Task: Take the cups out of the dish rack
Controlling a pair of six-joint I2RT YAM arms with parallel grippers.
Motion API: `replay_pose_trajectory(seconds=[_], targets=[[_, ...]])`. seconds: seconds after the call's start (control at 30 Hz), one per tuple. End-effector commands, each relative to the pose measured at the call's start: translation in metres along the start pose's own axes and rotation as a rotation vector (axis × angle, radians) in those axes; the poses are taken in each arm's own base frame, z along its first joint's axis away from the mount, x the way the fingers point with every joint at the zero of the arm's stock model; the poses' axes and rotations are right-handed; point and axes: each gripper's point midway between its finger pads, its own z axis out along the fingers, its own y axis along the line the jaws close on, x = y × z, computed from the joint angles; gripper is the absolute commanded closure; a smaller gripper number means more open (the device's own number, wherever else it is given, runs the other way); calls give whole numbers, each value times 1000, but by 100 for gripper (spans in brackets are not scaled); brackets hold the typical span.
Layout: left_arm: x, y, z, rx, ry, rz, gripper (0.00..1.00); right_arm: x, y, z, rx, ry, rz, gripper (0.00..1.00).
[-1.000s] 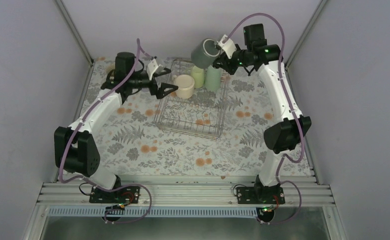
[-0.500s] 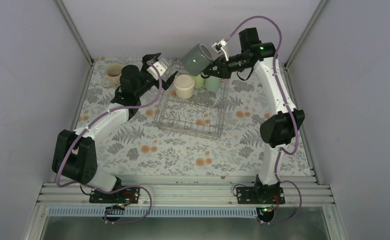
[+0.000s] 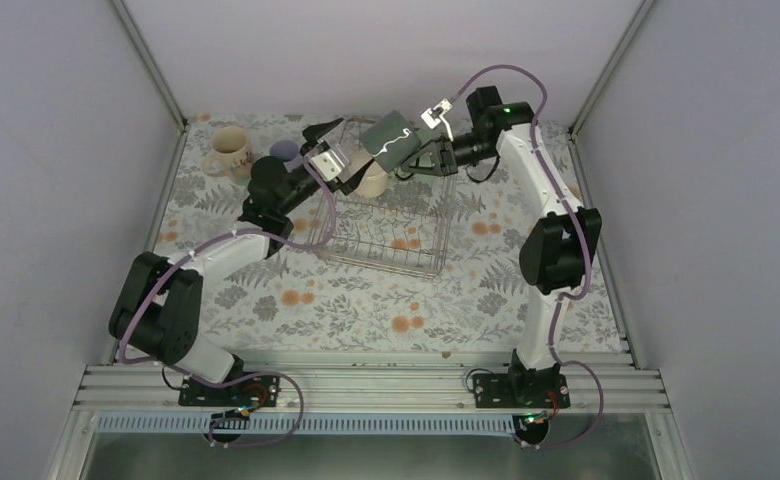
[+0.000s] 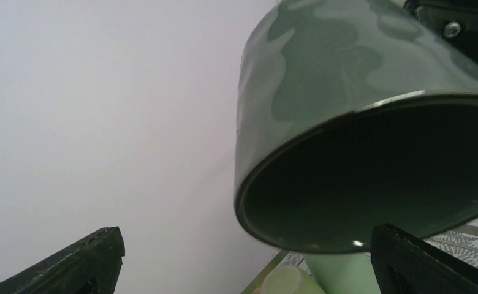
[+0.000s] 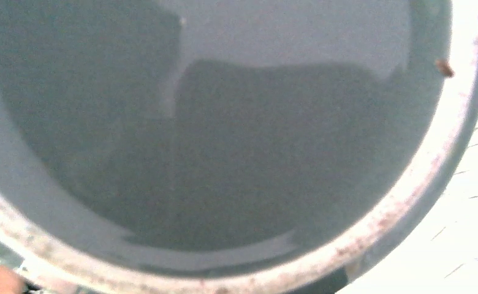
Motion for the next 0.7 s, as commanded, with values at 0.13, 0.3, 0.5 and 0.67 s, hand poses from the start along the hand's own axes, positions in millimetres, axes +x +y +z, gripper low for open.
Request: replay_pose_trajectory(seconds=[0.13, 0.3, 0.5, 0.67], targets=[[-43, 7, 5, -86, -192, 110, 6, 8, 34, 23, -203, -40, 0, 97], [-52, 2, 14, -63, -203, 82, 18, 13, 44, 35, -261, -34, 25, 97], [-53, -6, 14, -14, -189, 6, 67, 6, 54, 33, -292, -52, 13, 97], [-59, -12, 14, 28, -183, -11, 92, 5, 54, 33, -287, -50, 12, 78]])
